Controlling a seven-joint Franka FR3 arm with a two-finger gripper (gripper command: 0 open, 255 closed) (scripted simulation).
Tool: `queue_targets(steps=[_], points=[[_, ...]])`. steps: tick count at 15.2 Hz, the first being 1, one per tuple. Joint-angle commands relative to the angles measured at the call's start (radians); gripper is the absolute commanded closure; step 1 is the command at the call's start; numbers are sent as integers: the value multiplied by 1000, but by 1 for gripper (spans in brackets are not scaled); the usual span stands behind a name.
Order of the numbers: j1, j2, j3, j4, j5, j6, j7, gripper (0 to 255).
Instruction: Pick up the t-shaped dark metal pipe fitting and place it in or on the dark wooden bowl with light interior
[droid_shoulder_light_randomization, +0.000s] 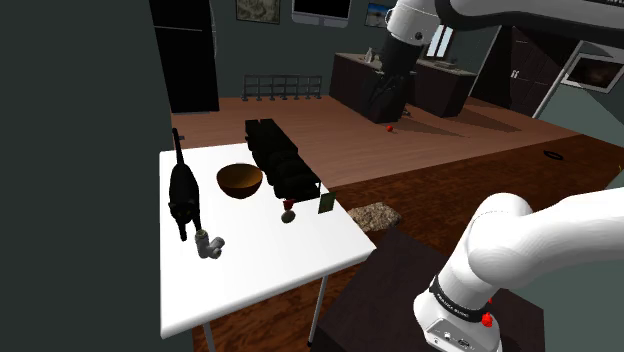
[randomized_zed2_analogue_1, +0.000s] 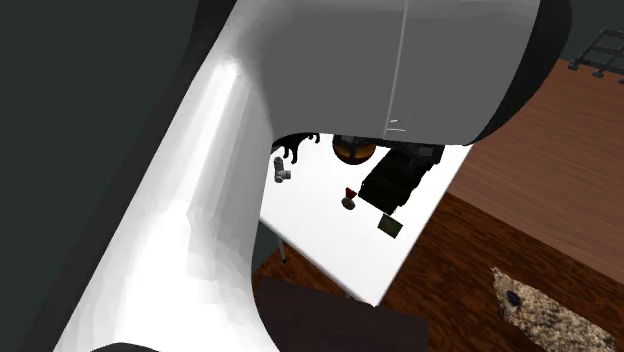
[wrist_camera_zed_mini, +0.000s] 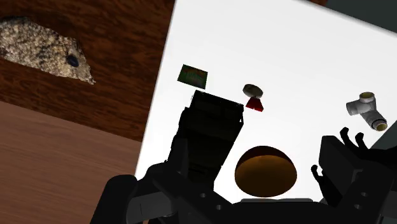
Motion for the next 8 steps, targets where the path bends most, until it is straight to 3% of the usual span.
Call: queue_targets(steps=[1,8], points=[[0,0,0,0,0,0,0,0],[29,106,61,-106,40,207,69,0]])
